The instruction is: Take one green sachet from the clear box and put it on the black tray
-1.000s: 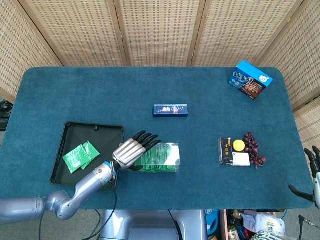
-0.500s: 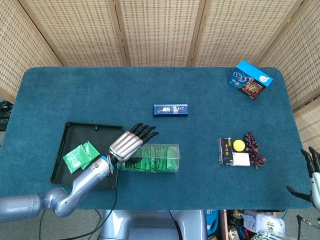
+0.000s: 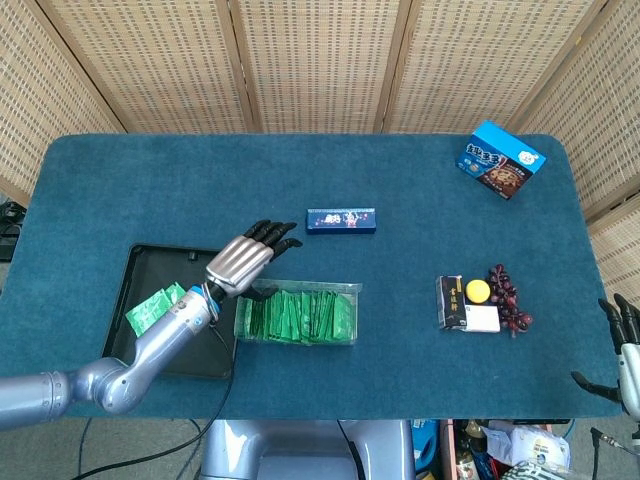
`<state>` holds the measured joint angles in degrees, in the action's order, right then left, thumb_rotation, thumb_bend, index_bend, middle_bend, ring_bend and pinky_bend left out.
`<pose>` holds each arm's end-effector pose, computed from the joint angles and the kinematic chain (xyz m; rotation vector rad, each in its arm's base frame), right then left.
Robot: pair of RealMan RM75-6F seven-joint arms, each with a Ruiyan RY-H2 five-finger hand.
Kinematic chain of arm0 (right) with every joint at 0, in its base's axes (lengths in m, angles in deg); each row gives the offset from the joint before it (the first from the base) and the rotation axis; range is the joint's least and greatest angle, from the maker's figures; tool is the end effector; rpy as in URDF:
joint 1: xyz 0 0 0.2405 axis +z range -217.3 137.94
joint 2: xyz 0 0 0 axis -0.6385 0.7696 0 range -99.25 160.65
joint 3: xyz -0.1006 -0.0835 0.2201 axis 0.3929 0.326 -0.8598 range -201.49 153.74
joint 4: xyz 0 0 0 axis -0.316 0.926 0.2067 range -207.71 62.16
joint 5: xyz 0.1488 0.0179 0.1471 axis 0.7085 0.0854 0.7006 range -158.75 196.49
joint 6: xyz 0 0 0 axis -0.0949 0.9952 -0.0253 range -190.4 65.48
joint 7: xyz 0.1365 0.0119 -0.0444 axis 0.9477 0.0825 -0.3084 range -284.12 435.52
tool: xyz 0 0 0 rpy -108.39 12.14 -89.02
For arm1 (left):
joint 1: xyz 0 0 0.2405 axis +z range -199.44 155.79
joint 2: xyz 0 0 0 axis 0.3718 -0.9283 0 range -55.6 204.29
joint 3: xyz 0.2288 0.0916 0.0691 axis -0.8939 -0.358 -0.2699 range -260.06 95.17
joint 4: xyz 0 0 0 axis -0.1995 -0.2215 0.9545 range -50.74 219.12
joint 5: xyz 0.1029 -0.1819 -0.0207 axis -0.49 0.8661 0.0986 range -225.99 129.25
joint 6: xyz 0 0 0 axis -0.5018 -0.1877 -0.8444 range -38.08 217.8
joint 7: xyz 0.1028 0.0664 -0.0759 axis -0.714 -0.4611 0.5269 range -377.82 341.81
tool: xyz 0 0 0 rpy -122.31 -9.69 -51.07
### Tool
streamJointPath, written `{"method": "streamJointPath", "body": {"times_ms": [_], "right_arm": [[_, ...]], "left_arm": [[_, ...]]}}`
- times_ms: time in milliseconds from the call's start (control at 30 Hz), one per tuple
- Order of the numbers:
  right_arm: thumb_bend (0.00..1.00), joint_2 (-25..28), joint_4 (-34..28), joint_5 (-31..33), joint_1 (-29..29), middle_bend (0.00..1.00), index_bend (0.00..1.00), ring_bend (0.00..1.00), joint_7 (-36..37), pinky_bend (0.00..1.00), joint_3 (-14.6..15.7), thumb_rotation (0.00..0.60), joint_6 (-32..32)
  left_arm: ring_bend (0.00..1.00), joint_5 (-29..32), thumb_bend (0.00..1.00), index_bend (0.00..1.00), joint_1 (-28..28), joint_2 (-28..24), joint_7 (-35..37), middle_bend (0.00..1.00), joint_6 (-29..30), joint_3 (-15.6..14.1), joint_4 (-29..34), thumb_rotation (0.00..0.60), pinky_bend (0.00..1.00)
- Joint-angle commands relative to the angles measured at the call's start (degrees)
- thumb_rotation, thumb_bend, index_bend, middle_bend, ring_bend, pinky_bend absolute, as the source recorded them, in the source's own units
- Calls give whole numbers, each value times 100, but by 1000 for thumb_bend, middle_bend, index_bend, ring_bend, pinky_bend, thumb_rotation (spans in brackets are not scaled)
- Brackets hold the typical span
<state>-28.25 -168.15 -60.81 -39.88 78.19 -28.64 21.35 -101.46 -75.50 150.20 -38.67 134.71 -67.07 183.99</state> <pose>-0.3343 -0.1581 0.1910 1.2277 -0.9894 0.8072 -0.0613 0.3578 0.0283 -2.0471 -0.9902 -0.9935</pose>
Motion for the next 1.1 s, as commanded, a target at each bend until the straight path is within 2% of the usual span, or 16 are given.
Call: {"method": "streamJointPath", "body": {"times_ms": [33, 167, 333, 667, 767, 933, 1100], "right_arm": [[0, -3, 1, 10, 5, 0, 0, 0, -9, 0, -1, 600, -9], [0, -16, 6, 22, 21, 0, 0, 0, -36, 0, 5, 600, -40], [0, -17, -11, 33, 28, 0, 0, 0, -58, 0, 5, 600, -47], [0, -13, -15, 42, 33, 0, 0, 0, -51, 0, 10, 600, -60], [0, -14, -14, 46, 36, 0, 0, 0, -53, 0, 11, 600, -64], [0, -16, -20, 50, 40, 0, 0, 0, -57, 0, 13, 600, -70], [0, -15, -18, 56, 44, 0, 0, 0, -50, 0, 15, 600, -80]], "left_arm": [[0, 163, 364, 162, -94, -87, 42, 0, -84, -27, -131, 600, 0], [0, 301, 364, 169, -135, -136, 127, 0, -160, -119, -207, 600, 0], [0, 470, 377, 244, -200, -225, 201, 0, -323, -260, -245, 600, 0], [0, 827, 396, 245, -349, -307, 141, 0, -375, -474, -288, 600, 0], [0, 895, 457, 256, -395, -302, 143, 0, -396, -531, -297, 600, 0], [0, 1023, 576, 329, -486, -297, 202, 0, -516, -615, -316, 600, 0], [0, 1290, 591, 369, -617, -357, 186, 0, -666, -733, -289, 600, 0]]}}
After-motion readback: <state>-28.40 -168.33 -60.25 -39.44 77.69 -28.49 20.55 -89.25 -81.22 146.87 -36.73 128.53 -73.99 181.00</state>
